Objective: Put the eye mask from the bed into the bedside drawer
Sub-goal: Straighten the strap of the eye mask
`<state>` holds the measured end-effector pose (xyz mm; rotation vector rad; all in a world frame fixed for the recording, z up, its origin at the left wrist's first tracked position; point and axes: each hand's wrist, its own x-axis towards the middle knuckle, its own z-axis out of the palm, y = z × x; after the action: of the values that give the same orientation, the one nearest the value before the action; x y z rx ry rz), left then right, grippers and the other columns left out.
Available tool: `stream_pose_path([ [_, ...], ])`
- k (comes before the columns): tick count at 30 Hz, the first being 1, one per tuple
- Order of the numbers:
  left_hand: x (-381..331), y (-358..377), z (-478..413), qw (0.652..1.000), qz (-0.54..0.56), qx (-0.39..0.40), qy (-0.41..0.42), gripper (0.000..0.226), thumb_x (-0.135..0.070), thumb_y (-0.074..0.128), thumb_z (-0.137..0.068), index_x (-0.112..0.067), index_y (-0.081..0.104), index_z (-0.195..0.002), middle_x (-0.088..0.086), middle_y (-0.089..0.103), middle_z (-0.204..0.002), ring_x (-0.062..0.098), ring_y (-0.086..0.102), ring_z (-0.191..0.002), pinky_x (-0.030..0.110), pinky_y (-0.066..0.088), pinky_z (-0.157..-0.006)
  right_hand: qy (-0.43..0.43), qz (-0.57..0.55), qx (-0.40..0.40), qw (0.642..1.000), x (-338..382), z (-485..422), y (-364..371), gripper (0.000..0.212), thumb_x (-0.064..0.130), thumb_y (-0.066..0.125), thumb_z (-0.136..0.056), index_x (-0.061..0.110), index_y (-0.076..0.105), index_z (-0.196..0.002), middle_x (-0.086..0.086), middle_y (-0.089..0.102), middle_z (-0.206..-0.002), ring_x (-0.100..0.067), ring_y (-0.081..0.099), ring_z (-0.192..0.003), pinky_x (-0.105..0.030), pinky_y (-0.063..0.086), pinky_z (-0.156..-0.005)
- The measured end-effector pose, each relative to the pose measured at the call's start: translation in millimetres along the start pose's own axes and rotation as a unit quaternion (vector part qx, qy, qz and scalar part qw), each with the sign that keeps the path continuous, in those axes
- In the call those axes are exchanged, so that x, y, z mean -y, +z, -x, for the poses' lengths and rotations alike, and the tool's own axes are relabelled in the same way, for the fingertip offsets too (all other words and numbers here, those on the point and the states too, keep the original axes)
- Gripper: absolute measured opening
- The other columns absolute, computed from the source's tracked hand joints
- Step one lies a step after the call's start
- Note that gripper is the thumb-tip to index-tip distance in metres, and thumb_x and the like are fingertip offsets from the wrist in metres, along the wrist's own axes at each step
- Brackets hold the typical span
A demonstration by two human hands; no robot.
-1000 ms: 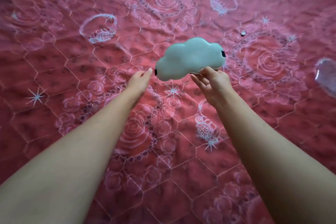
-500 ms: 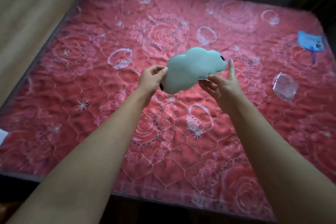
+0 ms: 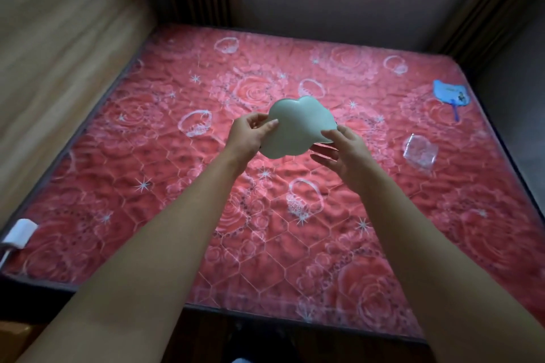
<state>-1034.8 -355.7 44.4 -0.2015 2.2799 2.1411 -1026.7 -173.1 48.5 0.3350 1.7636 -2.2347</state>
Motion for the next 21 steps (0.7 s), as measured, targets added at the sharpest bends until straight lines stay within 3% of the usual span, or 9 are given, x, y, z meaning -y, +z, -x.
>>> stream_pose_path([
  [4, -10, 7, 14, 1.0, -0.019, -0.001, 0.018, 0.017, -0.01, 0.06, -0.084, -0.003, 0.062, -0.098, -0.002, 0.059, -0.079, 0.007, 0.052, -0.068, 0.006, 0.04, -0.044, 0.003, 0.083, 0.017, 0.996, 5, 19, -7, 0.028, 0.023, 0.06, -0.085, 0.011, 0.05, -0.107, -0.006, 0.059, -0.094, -0.019, 0.063, -0.08, -0.034, 0.054, -0.071],
  [9, -17, 12, 25, 0.998, -0.047, 0.014, 0.038, 0.024, -0.011, 0.063, -0.082, -0.001, 0.063, -0.103, 0.017, 0.063, -0.103, 0.019, 0.056, -0.082, 0.016, 0.045, -0.047, -0.006, 0.196, 0.037, 0.98, 11, 34, -9, 0.022, 0.035, 0.065, -0.079, 0.018, 0.059, -0.092, -0.001, 0.057, -0.086, -0.013, 0.057, -0.077, -0.031, 0.056, -0.067],
  [12, -22, 17, 30, 0.995, -0.075, 0.014, 0.061, 0.023, -0.012, 0.067, -0.078, -0.002, 0.066, -0.099, 0.017, 0.062, -0.113, 0.02, 0.056, -0.098, 0.013, 0.047, -0.067, -0.017, 0.236, 0.051, 0.97, 12, 38, -7, 0.018, 0.036, 0.063, -0.08, 0.024, 0.058, -0.093, 0.001, 0.061, -0.089, -0.011, 0.057, -0.075, -0.024, 0.055, -0.059],
  [14, -24, 20, 31, 0.993, -0.09, 0.011, 0.074, 0.021, -0.012, 0.069, -0.077, -0.001, 0.067, -0.095, 0.017, 0.059, -0.119, 0.021, 0.054, -0.108, 0.011, 0.044, -0.078, -0.023, 0.235, 0.046, 0.971, 11, 39, -7, 0.015, 0.037, 0.062, -0.082, 0.029, 0.057, -0.093, 0.003, 0.062, -0.09, -0.013, 0.058, -0.076, -0.027, 0.055, -0.061],
  [17, -28, 21, 33, 0.992, -0.097, -0.009, 0.084, 0.015, -0.013, 0.071, -0.076, -0.006, 0.068, -0.088, 0.014, 0.053, -0.123, 0.02, 0.048, -0.114, 0.006, 0.043, -0.078, -0.027, 0.241, 0.028, 0.97, 10, 38, -6, 0.019, 0.038, 0.061, -0.082, 0.027, 0.058, -0.097, 0.004, 0.061, -0.089, -0.014, 0.058, -0.08, -0.031, 0.055, -0.064],
  [19, -28, 20, 32, 0.988, -0.127, -0.013, 0.091, 0.017, -0.016, 0.071, -0.075, -0.009, 0.068, -0.09, 0.014, 0.054, -0.124, 0.022, 0.047, -0.118, 0.024, 0.038, -0.096, -0.03, 0.224, 0.021, 0.974, 10, 36, -5, 0.031, 0.033, 0.061, -0.083, 0.014, 0.06, -0.107, 0.0, 0.063, -0.09, -0.016, 0.059, -0.084, -0.032, 0.054, -0.07],
  [21, -27, 18, 32, 0.989, -0.127, -0.012, 0.078, 0.022, -0.019, 0.069, -0.077, -0.011, 0.064, -0.098, 0.013, 0.054, -0.125, 0.024, 0.047, -0.117, 0.036, 0.037, -0.098, -0.027, 0.166, 0.012, 0.986, 10, 34, -6, 0.033, 0.028, 0.062, -0.083, 0.006, 0.059, -0.108, -0.007, 0.063, -0.095, -0.018, 0.061, -0.087, -0.032, 0.054, -0.075],
])
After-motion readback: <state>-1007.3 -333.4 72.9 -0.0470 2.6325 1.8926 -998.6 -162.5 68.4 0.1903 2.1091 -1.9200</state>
